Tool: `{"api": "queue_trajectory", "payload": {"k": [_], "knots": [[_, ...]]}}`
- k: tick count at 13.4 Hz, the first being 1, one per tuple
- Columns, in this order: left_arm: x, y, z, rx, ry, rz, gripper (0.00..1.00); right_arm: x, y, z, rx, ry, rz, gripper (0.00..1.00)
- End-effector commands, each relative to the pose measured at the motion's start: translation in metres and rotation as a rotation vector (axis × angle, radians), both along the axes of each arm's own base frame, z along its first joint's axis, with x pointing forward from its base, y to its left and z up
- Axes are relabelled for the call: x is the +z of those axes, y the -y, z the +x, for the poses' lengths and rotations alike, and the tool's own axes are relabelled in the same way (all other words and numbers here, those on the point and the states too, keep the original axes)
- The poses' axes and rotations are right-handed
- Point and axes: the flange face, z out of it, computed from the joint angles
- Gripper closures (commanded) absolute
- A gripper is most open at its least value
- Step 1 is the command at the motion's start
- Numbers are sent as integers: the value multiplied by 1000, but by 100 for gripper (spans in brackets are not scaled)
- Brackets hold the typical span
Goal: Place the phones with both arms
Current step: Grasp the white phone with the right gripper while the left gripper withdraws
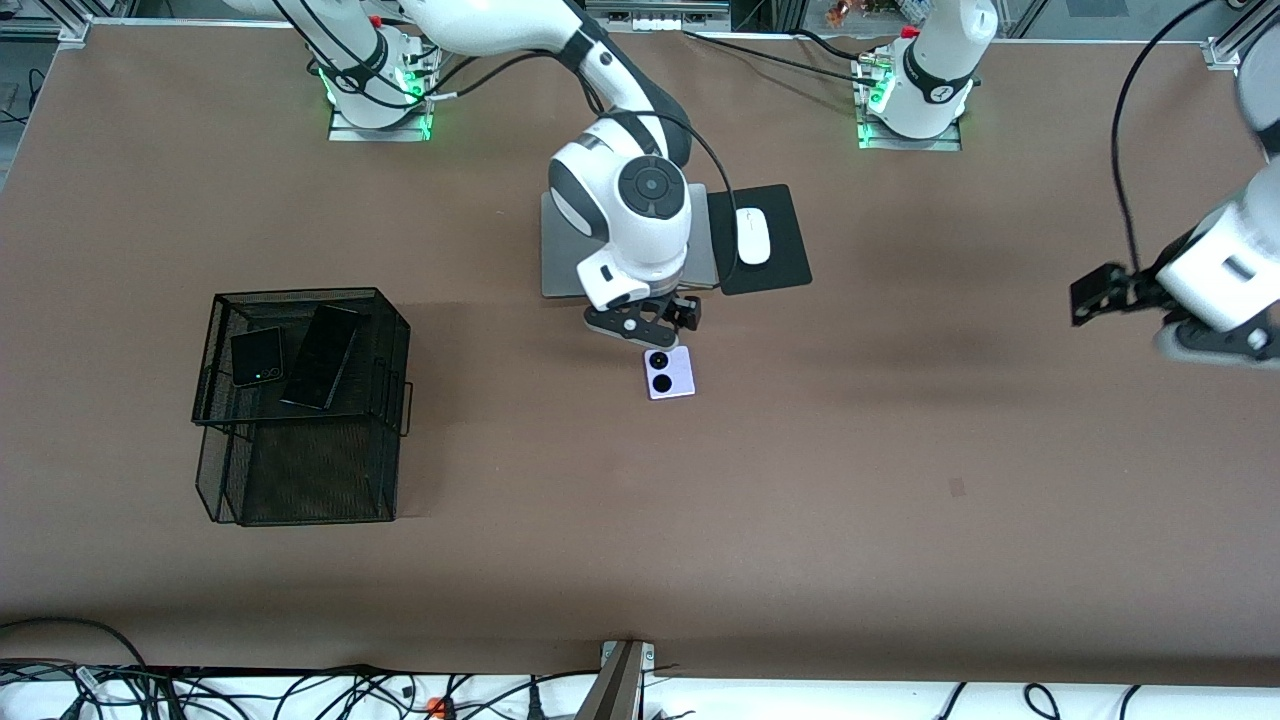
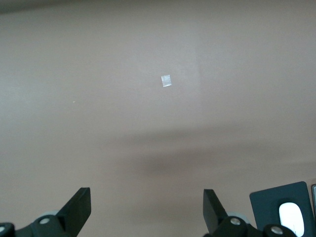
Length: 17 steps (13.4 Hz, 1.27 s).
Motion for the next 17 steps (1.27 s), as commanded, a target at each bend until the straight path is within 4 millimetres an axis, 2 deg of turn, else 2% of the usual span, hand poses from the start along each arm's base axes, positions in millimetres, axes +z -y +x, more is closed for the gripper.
{"api": "queue_trajectory", "payload": {"k": [1,2,3,5,8,9,13,17], "knots": [[16,-13,-24,49,30,-14,0,-20,-17,0,63,46,28,0],[12,-18,-33,56,16,-18,0,-26,-22,-3,139,59,28,0],[16,-28,-43,77,48,-28,0,-30,-22,-2,216,72,22,0],[13,-44,-50,101,59,-45,0,-34,-25,-1,335,97,25,0],[26,-46,-66,104,38,-61,0,-48,-21,5,441,107,12,0],[16,-45,-67,109,12,-77,0,-56,-16,9,447,108,5,0],[13,-46,-63,105,41,-69,0,-89,-16,14,424,150,33,0],[16,-46,-58,118,40,-51,0,-96,-14,16,353,154,44,0]]}}
